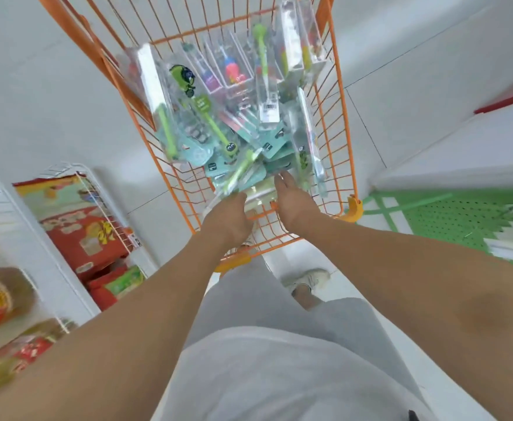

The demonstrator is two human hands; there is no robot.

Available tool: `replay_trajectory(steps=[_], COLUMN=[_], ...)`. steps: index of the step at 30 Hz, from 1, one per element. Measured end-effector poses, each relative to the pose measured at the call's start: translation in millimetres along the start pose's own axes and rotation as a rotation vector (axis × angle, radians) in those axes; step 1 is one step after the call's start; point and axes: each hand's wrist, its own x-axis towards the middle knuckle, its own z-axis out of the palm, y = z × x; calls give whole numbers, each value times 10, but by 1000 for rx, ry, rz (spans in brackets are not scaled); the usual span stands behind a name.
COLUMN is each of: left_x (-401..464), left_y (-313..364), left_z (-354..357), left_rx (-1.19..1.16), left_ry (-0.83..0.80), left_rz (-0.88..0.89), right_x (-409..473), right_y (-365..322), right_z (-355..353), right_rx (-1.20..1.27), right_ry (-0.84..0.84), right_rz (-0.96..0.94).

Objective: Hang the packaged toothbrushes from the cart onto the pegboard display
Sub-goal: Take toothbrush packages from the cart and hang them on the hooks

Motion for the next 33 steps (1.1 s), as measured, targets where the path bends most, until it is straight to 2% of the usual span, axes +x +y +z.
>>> replay_trajectory(steps=[6,9,15,20,26,33], left_x=[-28,-29,48,102,111,120], left_y=[17,52,111,112,331,546], left_z=[43,41,57,84,113,119], left_rx=[-48,-28,17,25,37,203], left_ry=[22,1,-19,-48,9,4], left_rz=[25,35,52,38,103,176], right_x=[-20,5,-8,74,-199,-620], right_y=[-73,-68,146,150,177,281], right_z=[-1,-89,-72,-142,-370,-337], right_rx=[-295,-359,-323,-382,-353,-150], right_ry=[86,98,107,125,164,257], right_rz=[-87,-162,-114,-166,-180,-236])
